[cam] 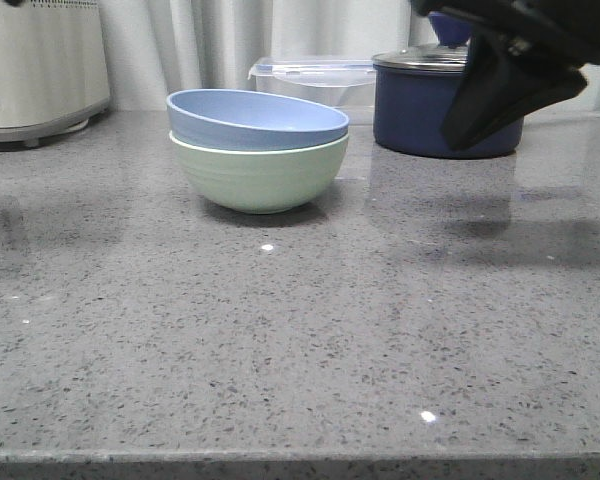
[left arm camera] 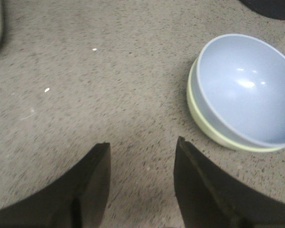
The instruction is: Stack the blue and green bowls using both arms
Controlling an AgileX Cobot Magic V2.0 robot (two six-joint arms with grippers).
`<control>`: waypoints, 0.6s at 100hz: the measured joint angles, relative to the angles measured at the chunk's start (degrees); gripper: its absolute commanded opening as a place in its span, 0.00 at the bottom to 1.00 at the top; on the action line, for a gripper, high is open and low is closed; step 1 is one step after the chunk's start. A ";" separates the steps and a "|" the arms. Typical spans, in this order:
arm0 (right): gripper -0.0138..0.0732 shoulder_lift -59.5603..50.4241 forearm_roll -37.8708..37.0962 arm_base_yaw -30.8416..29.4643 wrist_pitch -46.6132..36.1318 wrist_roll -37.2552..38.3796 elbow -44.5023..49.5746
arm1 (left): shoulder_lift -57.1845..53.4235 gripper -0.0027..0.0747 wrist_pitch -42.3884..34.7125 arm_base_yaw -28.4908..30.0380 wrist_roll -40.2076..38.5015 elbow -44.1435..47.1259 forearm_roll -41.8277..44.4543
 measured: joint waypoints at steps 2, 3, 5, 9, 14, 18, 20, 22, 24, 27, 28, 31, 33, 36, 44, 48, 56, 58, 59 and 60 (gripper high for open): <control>0.11 -0.63 0.00 0.00 -0.07 0.00 0.37 | -0.89 0.41 -0.39 0.39 -0.10 1.21 0.00; 0.11 -1.06 0.00 0.00 -0.07 0.00 0.50 | -1.78 0.40 -0.65 0.53 -0.10 2.01 0.00; 0.11 -1.69 0.00 0.00 -0.21 0.00 0.88 | -3.10 0.38 -1.07 0.95 -0.24 3.22 0.00; 0.11 -2.77 0.00 0.00 -0.45 0.00 1.69 | -5.31 0.34 -1.91 1.82 -0.50 5.17 0.14; 0.11 -4.33 0.00 0.00 -1.15 0.00 2.80 | -8.85 0.29 -2.68 2.83 -0.94 7.75 0.56; 0.11 -5.66 0.00 0.00 -1.59 0.00 3.81 | -11.02 0.24 -3.12 3.74 -1.08 9.79 0.85; 0.11 -6.31 0.00 -0.10 -1.75 0.00 4.32 | -12.29 0.22 -3.30 4.21 -1.21 10.74 1.04; 0.10 -6.97 0.00 -0.25 -1.88 0.00 4.64 | -13.53 0.20 -3.47 4.71 -1.35 11.66 1.29; 0.10 -7.60 0.00 -0.50 -1.97 0.00 5.12 | -14.75 0.18 -3.60 5.04 -1.33 12.55 1.40; 0.10 -8.41 0.00 -0.90 -2.03 0.00 5.87 | -16.35 0.16 -3.62 5.88 -1.33 13.68 1.67; 0.10 -8.61 0.00 -1.02 -2.03 0.00 6.03 | -17.13 0.15 -3.62 6.05 -1.33 13.95 1.81; 0.10 -9.59 0.00 -1.80 -2.11 0.00 6.63 | -18.66 0.12 -3.73 6.74 -1.33 15.24 2.09; 0.10 -10.18 0.00 -2.19 -2.17 0.00 7.09 | -19.80 0.10 -3.83 7.24 -1.33 16.00 2.23; 0.10 -10.97 0.00 -3.35 -2.25 0.00 7.76 | -21.31 0.08 -3.77 8.08 -1.33 16.99 2.34; 0.10 -13.22 -0.44 -6.59 -2.31 0.00 9.86 | -25.11 0.02 -3.86 9.87 -1.46 19.52 2.48; 0.10 -14.53 -0.88 -8.56 -2.31 0.00 10.91 | -27.12 0.01 -3.86 10.79 -1.46 20.81 2.57; 0.10 -17.32 -1.93 -12.03 -2.31 0.00 12.87 | -30.40 0.01 -3.86 12.30 -1.46 23.17 2.83; 0.10 -18.17 -2.21 -12.91 -2.31 0.00 13.44 | -30.87 0.01 -3.86 12.65 -1.46 23.79 2.77; 0.10 -18.77 -2.35 -13.47 -2.31 0.00 13.62 | -31.33 0.01 -3.86 12.76 -1.46 24.20 2.89; 0.10 -19.06 -2.57 -13.74 -2.31 0.00 14.00 | -31.55 0.01 -3.86 12.97 -1.46 24.41 2.87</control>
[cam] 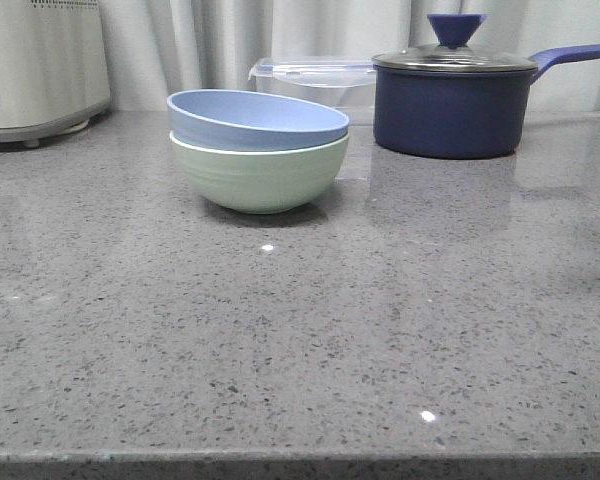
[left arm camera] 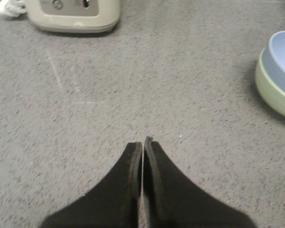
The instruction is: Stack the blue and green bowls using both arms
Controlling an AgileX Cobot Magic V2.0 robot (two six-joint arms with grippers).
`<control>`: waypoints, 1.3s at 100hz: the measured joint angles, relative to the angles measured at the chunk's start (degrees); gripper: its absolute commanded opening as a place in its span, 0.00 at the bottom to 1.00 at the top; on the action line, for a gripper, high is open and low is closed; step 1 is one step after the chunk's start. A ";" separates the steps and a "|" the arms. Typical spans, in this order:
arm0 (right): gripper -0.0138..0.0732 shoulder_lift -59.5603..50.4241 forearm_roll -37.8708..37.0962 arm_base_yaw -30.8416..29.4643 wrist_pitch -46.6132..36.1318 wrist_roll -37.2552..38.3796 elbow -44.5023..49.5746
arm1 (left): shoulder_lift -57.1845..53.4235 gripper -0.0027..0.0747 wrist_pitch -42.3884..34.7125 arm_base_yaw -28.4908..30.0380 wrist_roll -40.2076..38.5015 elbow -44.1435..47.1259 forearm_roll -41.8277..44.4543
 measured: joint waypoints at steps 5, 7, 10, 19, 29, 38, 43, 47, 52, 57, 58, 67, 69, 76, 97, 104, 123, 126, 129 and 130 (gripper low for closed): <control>0.10 -2.19 -0.67 -1.77 0.00 0.00 1.33 | -1.51 0.01 0.00 0.61 0.00 1.37 0.04; 0.10 -3.20 -0.92 -2.44 0.00 0.00 1.86 | -2.14 0.01 0.00 0.74 0.00 1.92 0.04; 0.10 -4.59 -1.12 -3.26 0.00 0.00 2.60 | -3.19 0.01 0.00 0.89 0.00 2.66 0.14; 0.10 -9.40 -1.96 -5.19 0.00 0.00 5.27 | -5.71 0.01 -0.04 1.04 0.00 4.85 0.14; 0.10 -15.44 -2.35 -5.90 0.22 0.00 8.27 | -9.14 0.01 -0.28 1.09 0.00 6.92 0.18; 0.10 -21.08 -2.35 -6.04 0.32 0.00 11.15 | -12.42 0.01 -0.31 1.09 0.00 8.64 0.18; 0.10 -24.22 -2.35 -6.07 0.32 0.00 12.49 | -14.36 0.01 -0.31 1.09 0.00 9.43 0.27; 0.10 -26.39 -2.35 -6.07 0.32 0.00 13.56 | -15.79 0.01 -0.31 1.09 0.00 9.93 0.27; 0.10 -29.85 -2.35 -6.07 0.32 0.00 14.72 | -18.18 0.01 -0.41 1.09 0.00 10.63 0.37; 0.10 -32.78 -2.35 -6.07 0.43 0.00 15.69 | -20.27 0.01 -0.41 1.09 0.00 11.08 0.54; 0.10 -33.20 -2.35 -6.07 0.43 0.00 15.93 | -20.57 0.01 -0.41 1.09 0.00 11.24 0.64; 0.10 -38.26 -2.35 -6.07 0.65 0.00 16.76 | -24.34 0.01 -0.41 1.09 0.00 12.29 1.32; 0.10 -39.31 -2.35 -6.07 0.73 0.00 16.86 | -25.12 0.01 -0.41 1.09 0.00 12.55 1.45; 0.10 -42.25 -2.47 -6.07 0.86 0.00 16.99 | -27.38 0.01 -0.41 1.09 0.00 13.19 1.71; 0.10 -44.79 -2.58 -6.07 0.99 0.00 17.21 | -29.23 0.01 -0.41 1.09 0.00 13.78 1.98; 0.10 -44.79 -2.58 -6.07 0.99 0.00 17.21 | -29.23 0.01 -0.41 1.09 0.00 13.78 1.98; 0.10 -44.79 -2.58 -6.07 0.99 0.00 17.21 | -29.23 0.01 -0.41 1.09 0.00 13.91 1.98; 0.10 -44.79 -2.58 -6.07 0.99 0.00 17.21 | -29.23 0.01 -0.41 1.09 0.00 13.91 1.98; 0.10 -44.79 -2.58 -6.07 0.99 0.00 17.21 | -29.23 0.01 -0.41 1.09 0.00 13.91 1.98; 0.10 -44.79 -2.58 -6.07 0.99 0.00 17.21 | -29.23 0.01 -0.41 1.09 0.00 13.91 1.98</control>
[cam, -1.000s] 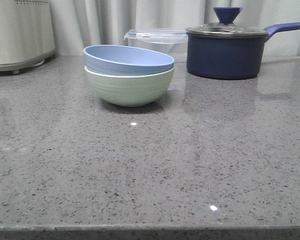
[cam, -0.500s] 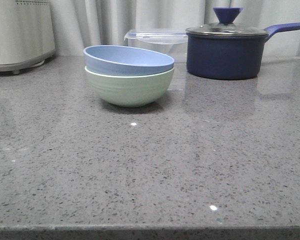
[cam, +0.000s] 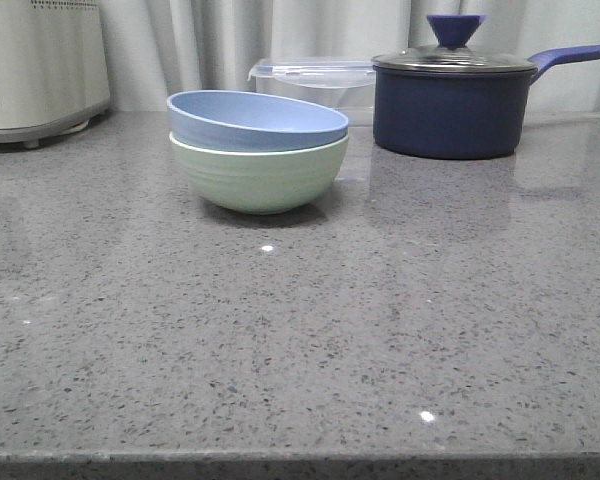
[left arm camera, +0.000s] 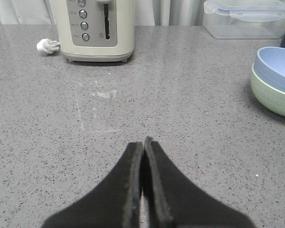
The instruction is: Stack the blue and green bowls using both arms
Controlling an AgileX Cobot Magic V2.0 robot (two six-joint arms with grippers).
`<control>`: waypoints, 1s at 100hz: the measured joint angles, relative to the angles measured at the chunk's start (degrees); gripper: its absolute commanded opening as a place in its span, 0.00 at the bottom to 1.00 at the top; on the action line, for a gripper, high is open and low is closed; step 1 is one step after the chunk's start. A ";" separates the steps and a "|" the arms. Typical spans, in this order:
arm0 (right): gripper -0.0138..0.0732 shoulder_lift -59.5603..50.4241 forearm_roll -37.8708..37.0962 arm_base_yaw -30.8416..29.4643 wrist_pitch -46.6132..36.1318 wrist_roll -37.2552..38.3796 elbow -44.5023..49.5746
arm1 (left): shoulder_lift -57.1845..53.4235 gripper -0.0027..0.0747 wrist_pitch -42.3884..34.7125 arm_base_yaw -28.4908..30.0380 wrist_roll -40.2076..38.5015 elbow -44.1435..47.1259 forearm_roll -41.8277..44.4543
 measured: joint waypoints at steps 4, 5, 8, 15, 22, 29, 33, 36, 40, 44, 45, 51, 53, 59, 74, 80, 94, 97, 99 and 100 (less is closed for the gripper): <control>0.10 0.00 0.00 0.00 0.00 0.00 0.00 | 0.00 0.01 0.00 0.00 0.00 0.00 0.00; 0.10 0.00 0.00 0.00 0.00 0.00 0.00 | 0.00 0.01 0.00 0.00 0.00 0.00 0.00; 0.10 0.00 0.00 0.00 0.00 0.00 0.00 | 0.00 0.01 0.00 0.00 0.00 0.00 0.00; 0.10 0.00 0.00 0.00 0.00 0.00 0.00 | 0.00 0.01 0.00 0.00 0.00 0.00 0.00; 0.10 0.00 0.00 0.00 0.00 0.00 0.00 | 0.00 0.01 0.00 0.00 0.00 0.00 0.00; 0.10 0.00 0.00 0.00 0.00 0.00 0.00 | 0.00 0.01 0.00 0.00 0.00 0.00 0.00; 0.10 0.00 0.00 0.00 0.00 0.00 0.00 | 0.00 0.01 0.00 0.00 0.00 0.12 0.00; 0.10 0.00 0.00 0.00 0.00 0.00 0.00 | 0.00 0.01 0.00 0.00 0.00 0.23 0.04; 0.10 0.00 0.00 0.00 0.00 0.00 0.00 | 0.00 0.01 0.00 0.00 0.00 0.64 0.28; 0.10 0.00 0.00 0.00 0.00 0.00 0.00 | 0.00 0.01 0.00 0.00 0.00 1.12 0.40; 0.10 0.00 0.00 0.00 0.00 0.00 0.00 | 0.00 0.01 0.00 0.00 0.00 1.15 0.40; 0.10 0.00 0.00 0.00 0.00 0.00 0.00 | 0.00 0.01 -0.44 0.00 0.00 2.03 0.49; 0.10 0.00 0.00 0.00 0.00 0.00 0.00 | 0.00 0.01 -0.62 0.00 0.00 2.14 0.49; 0.10 0.00 0.00 0.00 0.00 0.00 0.00 | 0.00 0.01 -1.93 0.00 0.00 3.33 0.62; 0.10 0.00 -0.08 0.00 0.00 0.00 0.00 | -0.40 0.01 -12.92 0.00 0.00 8.55 2.37; 0.10 0.00 -0.08 0.00 0.00 0.00 0.00 | -1.05 0.01 -19.71 0.00 0.00 11.72 3.54; 0.10 0.00 -0.08 0.00 0.00 0.00 0.00 | -3.40 0.01 -30.13 0.00 0.00 18.74 4.80; 0.10 0.00 -0.08 0.00 0.00 0.00 0.00 | -3.93 0.01 -31.15 0.00 0.00 20.01 4.78; 0.10 0.00 -0.08 0.00 0.00 0.00 0.00 | -4.20 0.01 -31.69 0.00 0.00 20.91 4.88; 0.10 0.00 -0.08 0.00 0.00 0.00 0.00 | -4.29 0.01 -31.97 0.00 0.00 21.19 4.86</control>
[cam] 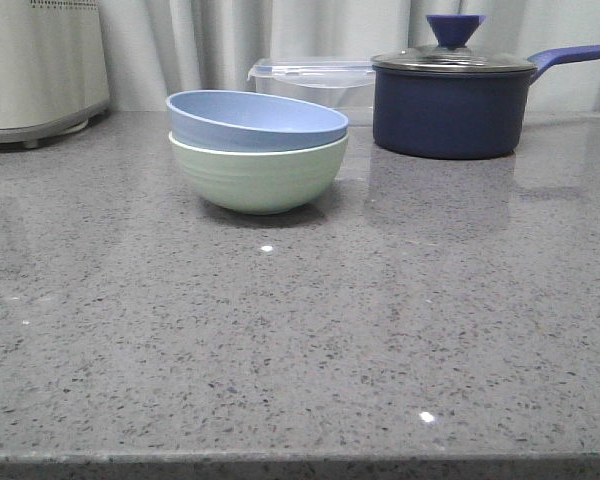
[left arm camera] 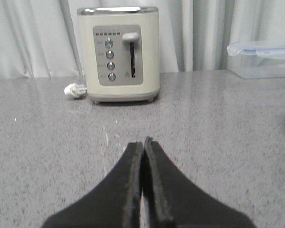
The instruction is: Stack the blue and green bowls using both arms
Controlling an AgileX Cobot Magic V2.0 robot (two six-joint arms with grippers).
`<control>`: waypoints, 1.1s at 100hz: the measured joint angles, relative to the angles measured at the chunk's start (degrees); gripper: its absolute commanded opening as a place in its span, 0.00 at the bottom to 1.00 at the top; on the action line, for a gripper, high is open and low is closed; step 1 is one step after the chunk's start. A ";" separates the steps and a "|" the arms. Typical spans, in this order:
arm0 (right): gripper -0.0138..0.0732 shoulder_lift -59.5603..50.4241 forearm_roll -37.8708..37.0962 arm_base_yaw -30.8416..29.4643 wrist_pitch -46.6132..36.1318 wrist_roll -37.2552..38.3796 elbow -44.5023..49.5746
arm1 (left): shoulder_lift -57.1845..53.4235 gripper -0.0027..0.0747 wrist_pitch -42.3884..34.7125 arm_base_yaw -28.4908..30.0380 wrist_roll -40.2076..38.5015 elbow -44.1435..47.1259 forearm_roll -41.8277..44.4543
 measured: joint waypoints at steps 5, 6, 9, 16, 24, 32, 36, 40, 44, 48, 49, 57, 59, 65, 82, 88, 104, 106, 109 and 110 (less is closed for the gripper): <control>0.10 0.00 0.00 0.00 0.00 0.00 0.00 | -0.48 0.01 -0.78 0.00 0.00 2.18 0.00; 0.10 0.00 0.00 0.00 0.00 0.00 0.00 | -0.58 0.01 -0.90 0.00 0.00 2.44 0.00; 0.10 0.00 0.00 0.00 0.00 0.00 0.00 | -0.72 0.01 -1.41 0.00 0.00 3.36 0.00; 0.10 0.00 0.00 0.00 0.00 0.00 0.00 | -0.75 0.01 -2.49 0.00 0.00 3.51 0.00; 0.10 0.00 0.00 0.00 0.03 0.00 0.00 | -0.98 0.01 -4.78 0.00 0.00 3.51 0.00; 0.10 0.00 0.00 0.00 0.03 0.00 0.00 | -1.40 0.01 -4.87 0.00 0.00 3.51 0.00; 0.10 0.00 -0.03 0.00 0.03 0.00 0.00 | -1.78 0.01 -4.65 0.00 0.00 3.51 0.00; 0.10 0.00 -0.03 0.00 0.03 0.00 0.00 | -2.37 0.01 -4.51 0.00 0.00 3.51 0.00; 0.10 0.00 -0.03 0.00 0.03 0.00 0.00 | -2.53 0.01 -4.51 0.00 0.00 3.51 0.00; 0.10 0.00 -0.03 0.00 0.13 0.00 0.00 | -2.53 0.01 -4.38 0.00 0.00 3.51 0.00; 0.10 0.00 -0.03 0.00 0.13 0.00 0.00 | -2.53 0.01 -4.38 0.00 0.00 3.51 0.00; 0.10 -0.06 -0.03 0.00 0.13 0.00 0.00 | -2.53 0.01 -4.52 0.00 0.00 3.51 0.00; 0.10 -0.06 -0.13 0.00 0.13 0.00 0.00 | -2.53 0.01 -4.52 0.00 0.00 3.51 0.00; 0.10 -0.06 -0.13 0.00 0.13 0.00 0.00 | -2.53 0.01 -4.62 0.00 0.00 3.51 0.00; 0.10 -0.06 -0.13 0.00 0.13 0.00 0.00 | -2.53 0.01 -4.61 0.00 0.00 3.51 0.00; 0.10 -0.06 -0.13 0.00 0.13 0.00 0.00 | -2.53 0.01 -4.61 0.00 0.00 3.51 0.00; 0.10 -0.06 -0.13 0.00 0.13 0.00 0.00 | -2.53 0.01 -4.61 0.00 0.00 3.51 0.00; 0.10 -0.06 -0.13 0.00 0.13 0.00 0.00 | -2.53 0.01 -4.61 0.00 0.00 3.51 0.00; 0.10 -0.06 -0.13 0.00 0.13 0.00 0.00 | -2.53 0.01 -4.61 0.00 0.00 3.51 0.00; 0.10 -0.06 -0.13 0.00 0.13 0.00 0.00 | -2.53 0.01 -4.61 0.00 0.00 3.51 0.00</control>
